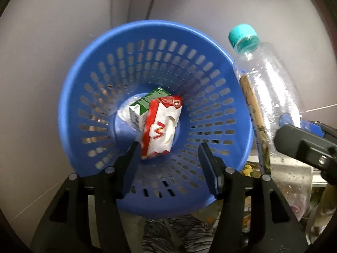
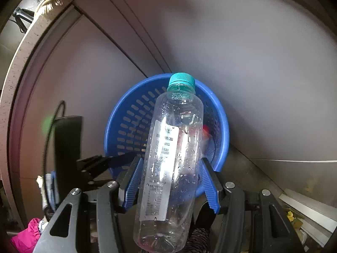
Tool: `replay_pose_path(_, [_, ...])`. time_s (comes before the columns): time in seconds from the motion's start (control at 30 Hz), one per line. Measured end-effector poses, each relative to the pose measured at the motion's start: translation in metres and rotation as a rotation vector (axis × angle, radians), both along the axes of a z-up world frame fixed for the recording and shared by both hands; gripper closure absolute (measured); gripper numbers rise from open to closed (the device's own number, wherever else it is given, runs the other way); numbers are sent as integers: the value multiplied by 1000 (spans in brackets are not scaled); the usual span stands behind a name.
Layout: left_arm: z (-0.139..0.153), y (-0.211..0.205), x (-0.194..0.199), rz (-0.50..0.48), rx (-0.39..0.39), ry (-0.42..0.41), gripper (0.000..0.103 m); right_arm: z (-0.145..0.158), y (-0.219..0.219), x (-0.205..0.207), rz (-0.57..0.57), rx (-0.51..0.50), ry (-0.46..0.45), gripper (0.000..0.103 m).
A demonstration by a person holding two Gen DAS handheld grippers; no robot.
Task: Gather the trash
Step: 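Open the left tool to drop the wrapper into the basket, then open the right tool to drop the water bottle into the basket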
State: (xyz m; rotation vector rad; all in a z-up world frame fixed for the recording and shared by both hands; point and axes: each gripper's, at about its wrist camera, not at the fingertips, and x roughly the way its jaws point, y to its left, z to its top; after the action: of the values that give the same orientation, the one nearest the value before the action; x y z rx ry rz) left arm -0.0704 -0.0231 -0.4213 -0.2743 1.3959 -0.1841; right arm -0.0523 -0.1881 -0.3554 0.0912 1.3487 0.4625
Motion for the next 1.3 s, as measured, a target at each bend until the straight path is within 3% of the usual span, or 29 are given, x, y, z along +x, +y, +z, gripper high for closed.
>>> replay_pose_path(0.33, [3, 24, -9, 47, 10, 8, 46, -20, 10, 12, 7, -8, 68, 44])
replay_pose_path(0.77, [23, 27, -11, 57, 25, 2, 46, -8, 0, 16, -13, -9, 79, 43])
replay_pose_path(1.03, [65, 21, -13, 53, 45, -37, 46, 33, -7, 7, -25, 8, 51, 43])
replay_pose_path(1.3, [130, 18, -19, 42, 77, -112, 46, 93, -14, -7, -28, 33, -6, 40])
